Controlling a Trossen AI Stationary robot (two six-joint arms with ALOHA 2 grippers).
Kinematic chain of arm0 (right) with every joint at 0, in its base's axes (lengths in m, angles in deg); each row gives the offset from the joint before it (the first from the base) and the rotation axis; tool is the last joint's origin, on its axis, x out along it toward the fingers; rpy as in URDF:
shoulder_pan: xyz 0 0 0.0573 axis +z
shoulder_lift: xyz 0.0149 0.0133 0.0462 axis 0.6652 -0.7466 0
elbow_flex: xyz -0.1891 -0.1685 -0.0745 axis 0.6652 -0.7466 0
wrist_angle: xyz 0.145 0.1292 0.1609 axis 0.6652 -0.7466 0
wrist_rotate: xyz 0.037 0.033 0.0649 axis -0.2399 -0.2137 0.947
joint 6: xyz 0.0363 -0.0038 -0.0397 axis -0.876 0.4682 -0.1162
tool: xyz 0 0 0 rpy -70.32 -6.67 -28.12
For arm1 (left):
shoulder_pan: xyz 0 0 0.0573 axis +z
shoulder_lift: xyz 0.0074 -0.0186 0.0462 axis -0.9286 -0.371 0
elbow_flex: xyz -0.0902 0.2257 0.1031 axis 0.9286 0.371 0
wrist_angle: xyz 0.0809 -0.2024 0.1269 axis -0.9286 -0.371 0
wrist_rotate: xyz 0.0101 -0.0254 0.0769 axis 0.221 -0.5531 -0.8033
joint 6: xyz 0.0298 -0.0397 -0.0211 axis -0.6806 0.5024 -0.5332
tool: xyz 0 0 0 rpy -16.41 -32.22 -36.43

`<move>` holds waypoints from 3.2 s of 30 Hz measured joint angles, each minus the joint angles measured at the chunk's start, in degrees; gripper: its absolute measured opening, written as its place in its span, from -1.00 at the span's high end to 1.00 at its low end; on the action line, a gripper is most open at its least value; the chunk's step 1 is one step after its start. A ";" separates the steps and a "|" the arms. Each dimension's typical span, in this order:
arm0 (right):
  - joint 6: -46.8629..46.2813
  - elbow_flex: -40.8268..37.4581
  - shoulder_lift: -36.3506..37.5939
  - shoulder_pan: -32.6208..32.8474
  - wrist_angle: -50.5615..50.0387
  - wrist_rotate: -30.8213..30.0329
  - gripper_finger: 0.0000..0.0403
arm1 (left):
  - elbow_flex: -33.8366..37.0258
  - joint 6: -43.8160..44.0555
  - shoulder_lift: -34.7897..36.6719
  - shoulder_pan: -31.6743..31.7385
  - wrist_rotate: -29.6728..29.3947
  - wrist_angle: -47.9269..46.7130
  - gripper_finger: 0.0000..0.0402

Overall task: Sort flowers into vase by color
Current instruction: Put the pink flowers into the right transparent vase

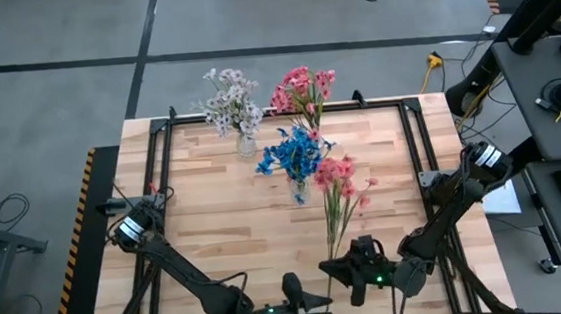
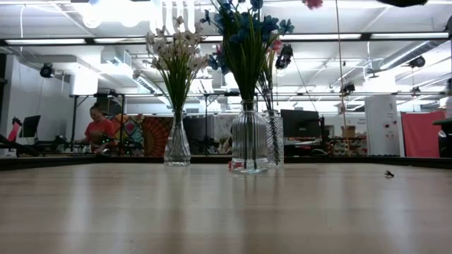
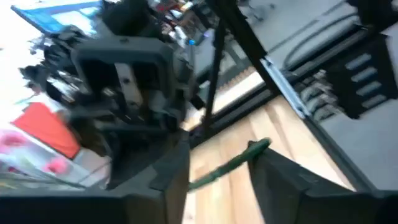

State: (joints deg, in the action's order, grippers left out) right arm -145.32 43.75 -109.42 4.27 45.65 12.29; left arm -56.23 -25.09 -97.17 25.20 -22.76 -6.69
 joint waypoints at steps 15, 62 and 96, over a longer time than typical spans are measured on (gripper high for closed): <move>20.95 -0.20 20.01 -0.89 -40.91 -9.02 0.92 | 0.00 14.71 8.80 0.88 12.56 -20.57 -0.07; 65.98 -15.03 15.22 -25.73 40.37 58.43 0.96 | 35.31 4.64 20.37 17.40 21.50 39.21 -0.13; 70.49 -11.72 12.75 -26.10 33.36 57.55 0.96 | 27.64 14.07 13.60 26.57 43.93 34.96 0.03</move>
State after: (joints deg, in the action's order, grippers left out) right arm -74.83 32.03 -96.67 -21.82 79.01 69.84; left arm -28.59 -11.03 -83.57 51.77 21.17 28.27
